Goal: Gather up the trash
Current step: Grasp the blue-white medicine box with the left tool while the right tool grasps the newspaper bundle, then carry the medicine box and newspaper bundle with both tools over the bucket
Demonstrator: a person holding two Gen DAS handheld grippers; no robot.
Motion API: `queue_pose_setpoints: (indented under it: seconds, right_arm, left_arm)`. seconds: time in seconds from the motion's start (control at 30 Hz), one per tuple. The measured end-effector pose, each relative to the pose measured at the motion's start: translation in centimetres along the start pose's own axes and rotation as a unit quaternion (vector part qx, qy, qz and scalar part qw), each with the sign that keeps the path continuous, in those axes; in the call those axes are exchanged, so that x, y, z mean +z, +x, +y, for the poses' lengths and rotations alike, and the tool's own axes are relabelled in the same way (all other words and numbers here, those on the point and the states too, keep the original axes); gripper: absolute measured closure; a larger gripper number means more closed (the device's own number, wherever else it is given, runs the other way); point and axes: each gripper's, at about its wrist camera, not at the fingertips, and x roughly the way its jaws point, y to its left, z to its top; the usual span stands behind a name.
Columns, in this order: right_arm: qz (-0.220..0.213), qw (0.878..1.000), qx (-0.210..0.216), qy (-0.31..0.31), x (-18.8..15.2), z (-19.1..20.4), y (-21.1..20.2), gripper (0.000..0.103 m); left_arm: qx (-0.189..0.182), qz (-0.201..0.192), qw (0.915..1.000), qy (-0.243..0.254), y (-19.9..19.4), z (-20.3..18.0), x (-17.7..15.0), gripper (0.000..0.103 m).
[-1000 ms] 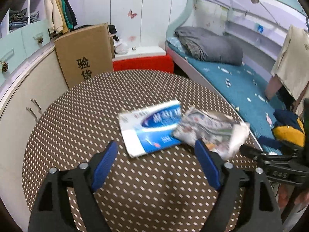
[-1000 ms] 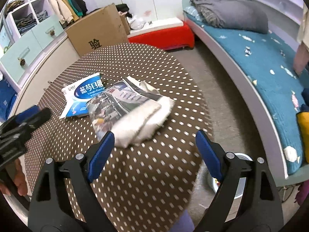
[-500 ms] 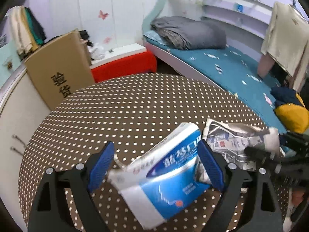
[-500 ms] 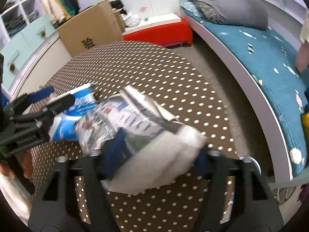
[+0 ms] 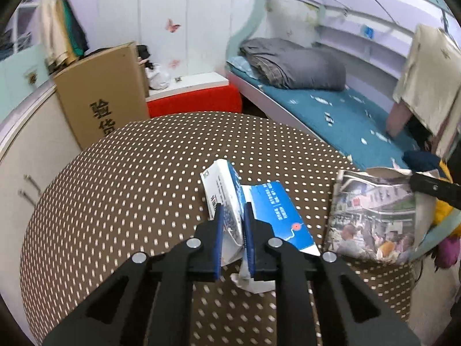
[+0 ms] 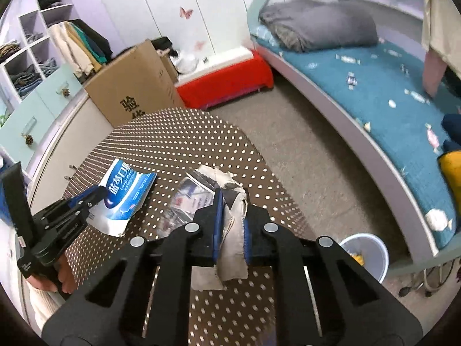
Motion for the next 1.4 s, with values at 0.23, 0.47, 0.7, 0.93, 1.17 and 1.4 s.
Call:
queue_pose_setpoints:
  seconds: [0.23,0.47,0.7,0.93,1.17,1.4]
  right_arm:
    - [0.045,0.996,0.051,-0.055,-4.0,1.5,0.1,0.024]
    - [0.072,0.989,0.037,-0.12,-6.6,4.0,3.9,0.015]
    - [0.05,0.986,0.019,-0.155,-7.1,5.4,4.0,0.07]
    - [0.031,0.995,0.034,-0.092,-4.9,2.4,1.2,0.089]
    - [-0.022,0.997,0.003,-0.077,-3.6,0.0,-3.1,0.094]
    - [-0.044,0.997,-0.029,-0.048,-3.2,-3.6,-5.3,0.095]
  left_arm:
    - [-0.004,0.022,0.9997,-0.006,-2.2,-1.7,-3.6,0.085]
    - [-0.005,0.066,0.9975,-0.026,0.2,-1.9,-5.1,0.051]
    - [-0.015,0.058,0.9968,-0.053,0.6,-1.0,-4.8,0.078]
    - [-0.011,0.038,0.9982,-0.045,-1.6,-2.2,-5.4,0.081]
    - [-0.027,0.003,0.9995,-0.017,-3.7,-5.8,-4.0,0.081]
    - [-0.057,-0.022,0.9977,0.029,-4.5,-11.0,-2.9,0.081]
